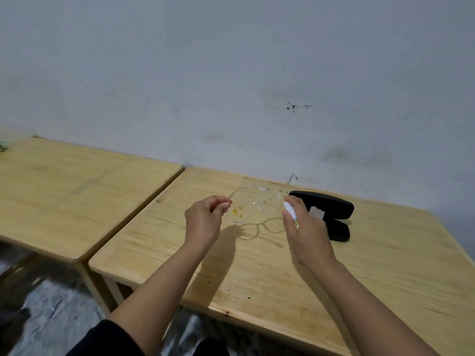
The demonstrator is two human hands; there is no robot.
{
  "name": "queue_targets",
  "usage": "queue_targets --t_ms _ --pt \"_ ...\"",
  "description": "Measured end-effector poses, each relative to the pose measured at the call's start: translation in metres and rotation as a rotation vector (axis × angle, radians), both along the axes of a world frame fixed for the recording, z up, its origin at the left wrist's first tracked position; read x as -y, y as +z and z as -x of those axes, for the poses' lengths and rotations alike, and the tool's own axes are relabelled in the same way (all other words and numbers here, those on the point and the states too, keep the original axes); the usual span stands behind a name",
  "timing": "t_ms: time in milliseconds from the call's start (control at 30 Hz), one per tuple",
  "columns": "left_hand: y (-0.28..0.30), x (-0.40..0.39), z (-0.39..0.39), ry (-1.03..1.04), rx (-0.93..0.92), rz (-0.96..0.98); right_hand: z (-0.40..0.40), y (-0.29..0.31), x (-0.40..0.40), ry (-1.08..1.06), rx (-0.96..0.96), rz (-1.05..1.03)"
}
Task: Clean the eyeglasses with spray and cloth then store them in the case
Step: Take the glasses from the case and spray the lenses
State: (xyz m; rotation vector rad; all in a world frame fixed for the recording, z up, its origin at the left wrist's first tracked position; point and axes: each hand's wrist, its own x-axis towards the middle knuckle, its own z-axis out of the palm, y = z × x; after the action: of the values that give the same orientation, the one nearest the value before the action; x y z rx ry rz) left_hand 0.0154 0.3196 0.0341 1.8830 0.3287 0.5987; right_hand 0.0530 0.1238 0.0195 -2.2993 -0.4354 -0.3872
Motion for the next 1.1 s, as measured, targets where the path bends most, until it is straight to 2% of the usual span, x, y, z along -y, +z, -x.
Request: queue_targets --t_ms 200,400,700,1000,1100 --pt "0.004 0.008 0.0 -0.029 0.001 -0.004 -0.004 0.002 0.004 -0.014 0.067 0.034" --pt "0.009 0.011 0.0 -0.041 0.006 0.013 -0.004 0.007 0.007 -0.03 0.038 0.084" --pt "0.01 0.015 -0.002 -0.053 0.007 0.017 -0.003 0.007 0.011 -0.046 -0.032 0.028" --pt "0.01 0.017 -0.003 -0.056 0.01 0.023 -0.003 0.006 0.009 -0.034 0.015 -0.04" --pt "0.01 0.02 -0.005 -0.055 0.011 0.028 0.001 0.001 0.0 0.001 0.057 0.001"
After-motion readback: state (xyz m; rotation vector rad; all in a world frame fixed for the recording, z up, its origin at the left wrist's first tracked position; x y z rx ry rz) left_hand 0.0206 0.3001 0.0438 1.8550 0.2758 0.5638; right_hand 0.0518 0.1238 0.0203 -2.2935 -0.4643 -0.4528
